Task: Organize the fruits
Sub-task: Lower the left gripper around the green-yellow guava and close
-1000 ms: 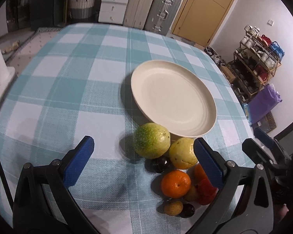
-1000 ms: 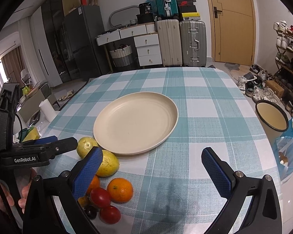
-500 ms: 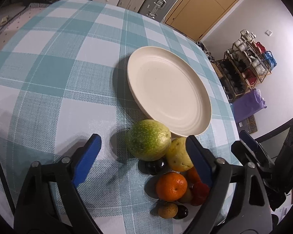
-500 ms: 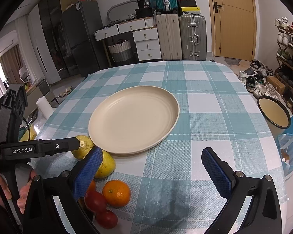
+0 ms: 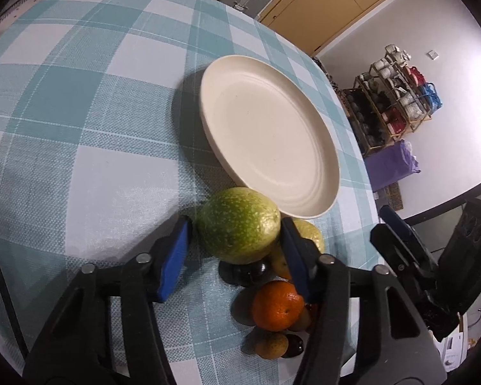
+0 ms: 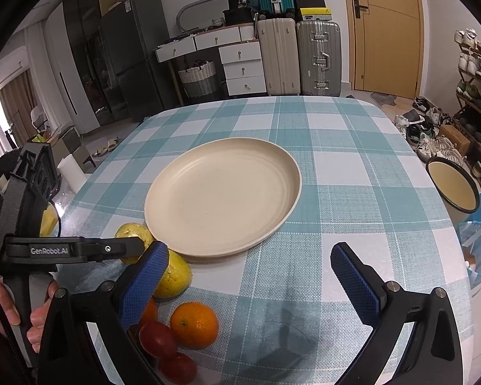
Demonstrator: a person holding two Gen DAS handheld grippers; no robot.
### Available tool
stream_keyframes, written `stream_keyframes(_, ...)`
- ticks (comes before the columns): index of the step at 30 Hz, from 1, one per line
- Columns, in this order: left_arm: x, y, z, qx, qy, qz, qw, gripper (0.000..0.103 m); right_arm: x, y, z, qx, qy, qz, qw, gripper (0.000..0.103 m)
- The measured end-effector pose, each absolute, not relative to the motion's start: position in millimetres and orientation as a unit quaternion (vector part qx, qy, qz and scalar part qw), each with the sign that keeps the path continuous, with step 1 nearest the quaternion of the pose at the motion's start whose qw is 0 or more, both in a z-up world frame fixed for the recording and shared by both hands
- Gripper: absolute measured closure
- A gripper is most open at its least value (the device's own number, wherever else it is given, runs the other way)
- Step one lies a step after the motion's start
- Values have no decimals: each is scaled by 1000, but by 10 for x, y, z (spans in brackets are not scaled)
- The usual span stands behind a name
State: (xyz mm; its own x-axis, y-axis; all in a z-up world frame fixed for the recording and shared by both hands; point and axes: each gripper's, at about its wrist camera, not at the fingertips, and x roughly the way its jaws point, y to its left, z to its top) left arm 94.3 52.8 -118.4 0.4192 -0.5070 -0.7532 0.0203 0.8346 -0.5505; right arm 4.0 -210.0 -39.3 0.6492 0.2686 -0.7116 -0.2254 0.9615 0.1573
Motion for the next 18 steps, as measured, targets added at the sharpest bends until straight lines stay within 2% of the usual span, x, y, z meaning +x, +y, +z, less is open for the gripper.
stream_keyframes(18,1157,529,-1179,-243,503,-165,813,52,74,-2052,-426,41,407,150,900,0)
